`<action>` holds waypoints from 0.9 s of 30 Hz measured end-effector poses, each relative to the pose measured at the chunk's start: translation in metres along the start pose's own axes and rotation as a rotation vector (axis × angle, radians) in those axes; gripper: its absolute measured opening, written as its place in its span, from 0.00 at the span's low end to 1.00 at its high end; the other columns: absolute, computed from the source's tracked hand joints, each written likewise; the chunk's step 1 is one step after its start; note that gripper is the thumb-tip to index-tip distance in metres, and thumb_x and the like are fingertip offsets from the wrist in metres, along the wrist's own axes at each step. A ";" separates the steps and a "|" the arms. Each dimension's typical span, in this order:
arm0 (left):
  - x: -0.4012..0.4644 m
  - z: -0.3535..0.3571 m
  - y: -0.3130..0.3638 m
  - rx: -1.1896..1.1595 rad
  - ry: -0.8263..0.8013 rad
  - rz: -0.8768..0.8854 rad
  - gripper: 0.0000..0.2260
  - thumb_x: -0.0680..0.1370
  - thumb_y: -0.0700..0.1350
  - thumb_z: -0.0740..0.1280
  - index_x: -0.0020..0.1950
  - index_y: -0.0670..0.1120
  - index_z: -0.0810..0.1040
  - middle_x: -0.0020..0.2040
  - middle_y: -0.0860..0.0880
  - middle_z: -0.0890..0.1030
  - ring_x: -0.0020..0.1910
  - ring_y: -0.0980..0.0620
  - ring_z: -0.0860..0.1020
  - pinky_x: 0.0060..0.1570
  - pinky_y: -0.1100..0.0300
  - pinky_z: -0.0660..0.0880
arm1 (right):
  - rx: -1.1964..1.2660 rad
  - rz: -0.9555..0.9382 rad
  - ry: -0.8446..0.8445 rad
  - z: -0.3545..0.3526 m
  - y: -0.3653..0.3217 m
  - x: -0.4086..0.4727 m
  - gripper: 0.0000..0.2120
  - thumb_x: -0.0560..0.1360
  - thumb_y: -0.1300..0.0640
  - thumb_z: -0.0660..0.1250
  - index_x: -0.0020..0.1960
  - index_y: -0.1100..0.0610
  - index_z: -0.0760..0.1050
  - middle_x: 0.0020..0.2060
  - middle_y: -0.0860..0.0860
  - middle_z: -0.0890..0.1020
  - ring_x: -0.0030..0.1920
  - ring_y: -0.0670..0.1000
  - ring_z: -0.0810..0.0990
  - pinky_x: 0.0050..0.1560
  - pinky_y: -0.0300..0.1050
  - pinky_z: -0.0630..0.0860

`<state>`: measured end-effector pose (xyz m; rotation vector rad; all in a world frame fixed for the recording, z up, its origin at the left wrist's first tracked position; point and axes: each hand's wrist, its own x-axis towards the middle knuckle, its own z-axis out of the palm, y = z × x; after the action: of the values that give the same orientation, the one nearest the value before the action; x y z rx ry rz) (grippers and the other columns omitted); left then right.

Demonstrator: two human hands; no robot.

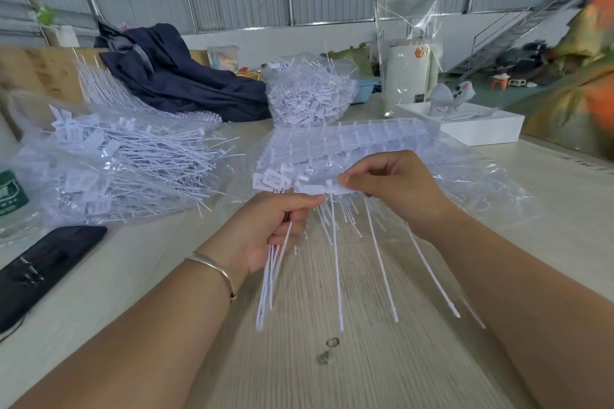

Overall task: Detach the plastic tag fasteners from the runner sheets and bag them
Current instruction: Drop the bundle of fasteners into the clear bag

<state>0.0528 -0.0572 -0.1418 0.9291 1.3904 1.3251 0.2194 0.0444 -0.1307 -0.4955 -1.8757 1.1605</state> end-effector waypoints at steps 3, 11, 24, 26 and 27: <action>0.001 0.000 0.002 -0.087 -0.019 -0.031 0.14 0.70 0.41 0.72 0.29 0.51 0.69 0.23 0.54 0.60 0.19 0.58 0.55 0.18 0.66 0.50 | -0.020 0.044 -0.037 -0.001 -0.001 0.000 0.03 0.71 0.62 0.74 0.41 0.63 0.84 0.26 0.42 0.79 0.28 0.38 0.75 0.33 0.27 0.69; -0.002 0.009 0.000 0.228 0.086 0.048 0.17 0.71 0.37 0.71 0.29 0.50 0.67 0.24 0.52 0.59 0.20 0.55 0.55 0.21 0.67 0.52 | -0.052 0.120 -0.013 -0.003 -0.006 0.000 0.09 0.71 0.59 0.74 0.34 0.62 0.84 0.20 0.46 0.72 0.24 0.42 0.66 0.28 0.31 0.65; 0.009 -0.010 -0.002 0.145 0.361 0.018 0.12 0.74 0.39 0.71 0.37 0.47 0.69 0.21 0.53 0.63 0.16 0.56 0.61 0.18 0.69 0.57 | -0.169 0.080 0.075 -0.003 0.001 0.002 0.14 0.70 0.53 0.74 0.27 0.57 0.82 0.29 0.70 0.75 0.29 0.53 0.67 0.30 0.31 0.68; 0.009 -0.016 0.000 0.004 0.314 0.013 0.13 0.74 0.36 0.71 0.36 0.47 0.69 0.22 0.53 0.62 0.17 0.57 0.59 0.17 0.68 0.56 | -0.105 0.090 0.111 -0.004 0.002 0.004 0.13 0.71 0.54 0.73 0.31 0.60 0.82 0.28 0.65 0.71 0.31 0.54 0.65 0.32 0.34 0.67; 0.008 -0.013 0.000 -0.049 0.272 -0.001 0.12 0.73 0.35 0.71 0.37 0.46 0.69 0.23 0.53 0.61 0.18 0.57 0.59 0.16 0.67 0.56 | -0.081 0.095 0.122 -0.005 0.002 0.005 0.13 0.71 0.55 0.71 0.35 0.65 0.80 0.28 0.60 0.69 0.31 0.53 0.64 0.33 0.38 0.65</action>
<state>0.0378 -0.0525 -0.1440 0.7347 1.5544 1.5214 0.2211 0.0514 -0.1295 -0.6924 -1.8155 1.0937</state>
